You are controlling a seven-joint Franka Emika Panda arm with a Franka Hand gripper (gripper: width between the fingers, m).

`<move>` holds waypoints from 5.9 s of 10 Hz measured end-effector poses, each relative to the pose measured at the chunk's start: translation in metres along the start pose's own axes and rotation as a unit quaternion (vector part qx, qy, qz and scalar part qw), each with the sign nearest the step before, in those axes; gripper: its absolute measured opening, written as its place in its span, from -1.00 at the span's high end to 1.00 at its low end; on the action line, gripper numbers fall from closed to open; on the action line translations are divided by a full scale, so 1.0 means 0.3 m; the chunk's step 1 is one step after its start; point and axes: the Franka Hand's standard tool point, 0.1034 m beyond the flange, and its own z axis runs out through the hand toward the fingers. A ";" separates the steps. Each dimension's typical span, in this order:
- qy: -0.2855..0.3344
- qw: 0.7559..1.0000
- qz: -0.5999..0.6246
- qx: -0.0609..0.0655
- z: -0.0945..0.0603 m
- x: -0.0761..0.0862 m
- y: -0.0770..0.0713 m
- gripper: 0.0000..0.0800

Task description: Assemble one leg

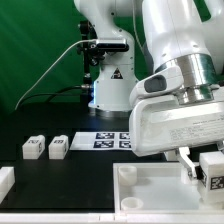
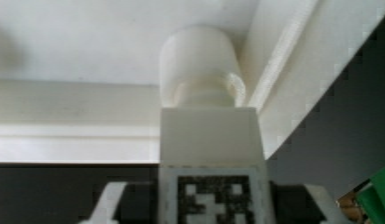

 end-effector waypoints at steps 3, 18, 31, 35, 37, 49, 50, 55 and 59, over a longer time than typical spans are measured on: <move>0.009 1.000 0.011 -0.009 0.016 -0.020 -0.012 0.28; -0.007 0.999 0.042 -0.031 0.010 -0.044 -0.017 -0.62; -0.263 0.960 0.093 0.027 -0.045 -0.001 -0.018 -0.32; -0.263 0.958 0.111 0.021 -0.045 0.000 -0.008 0.25; -0.262 0.946 0.191 0.001 -0.039 0.013 -0.008 0.25; -0.234 0.776 0.580 -0.084 -0.010 0.017 -0.040 -0.59; -0.245 0.820 0.513 -0.068 -0.016 0.020 -0.015 -0.59; -0.263 0.932 0.249 -0.027 -0.012 0.022 -0.039 -0.62; -0.271 0.944 0.186 -0.032 -0.002 0.038 -0.062 0.02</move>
Offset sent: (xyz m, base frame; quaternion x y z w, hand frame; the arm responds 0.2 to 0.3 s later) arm -0.0276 -0.0019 -0.0258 -0.0967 -0.0780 0.0553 0.9907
